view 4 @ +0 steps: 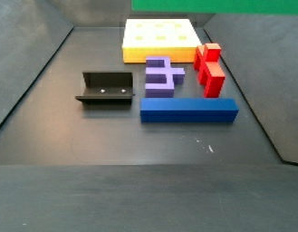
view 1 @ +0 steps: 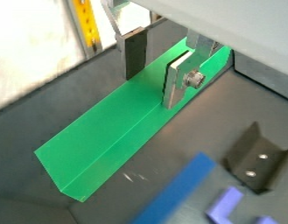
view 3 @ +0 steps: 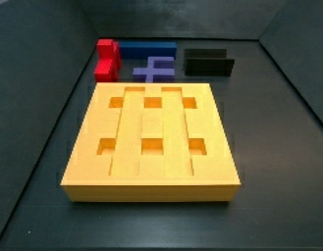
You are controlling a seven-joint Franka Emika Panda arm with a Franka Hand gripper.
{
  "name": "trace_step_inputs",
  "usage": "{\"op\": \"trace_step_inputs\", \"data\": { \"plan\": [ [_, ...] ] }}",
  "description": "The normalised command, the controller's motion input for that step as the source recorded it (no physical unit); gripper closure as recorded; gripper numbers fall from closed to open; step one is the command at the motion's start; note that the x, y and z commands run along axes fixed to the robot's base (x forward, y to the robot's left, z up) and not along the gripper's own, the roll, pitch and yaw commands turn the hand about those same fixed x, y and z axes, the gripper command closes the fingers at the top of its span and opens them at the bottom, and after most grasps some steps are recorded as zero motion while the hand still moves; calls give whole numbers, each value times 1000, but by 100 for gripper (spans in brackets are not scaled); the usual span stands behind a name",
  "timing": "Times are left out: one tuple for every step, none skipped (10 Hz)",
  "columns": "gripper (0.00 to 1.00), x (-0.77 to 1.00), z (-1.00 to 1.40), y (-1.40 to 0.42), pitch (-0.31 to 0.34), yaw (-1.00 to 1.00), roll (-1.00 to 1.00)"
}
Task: Pick up the green object. Move up. Move to above the board. Insert the green object.
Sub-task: Move to above the board.
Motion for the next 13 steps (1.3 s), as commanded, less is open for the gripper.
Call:
{"op": "trace_step_inputs", "data": {
  "plan": [
    [100,153,138,-1400,13,1000,8],
    [100,147,140,-1400,10,1000,9],
    [100,143,140,-1400,7,1000,2],
    [100,148,142,-1400,11,1000,9],
    [100,148,147,-1400,15,1000,12],
    [100,148,153,-1400,16,1000,7],
    [100,152,164,-1400,22,1000,14],
    [100,160,168,-1400,31,1000,19],
    [100,178,171,-1400,40,1000,22],
    [100,196,171,-1400,49,1000,19],
    [100,235,174,-1400,67,1000,26],
    [100,190,131,-957,88,1000,32],
    [100,148,92,-584,104,1000,39]
  ]
}}
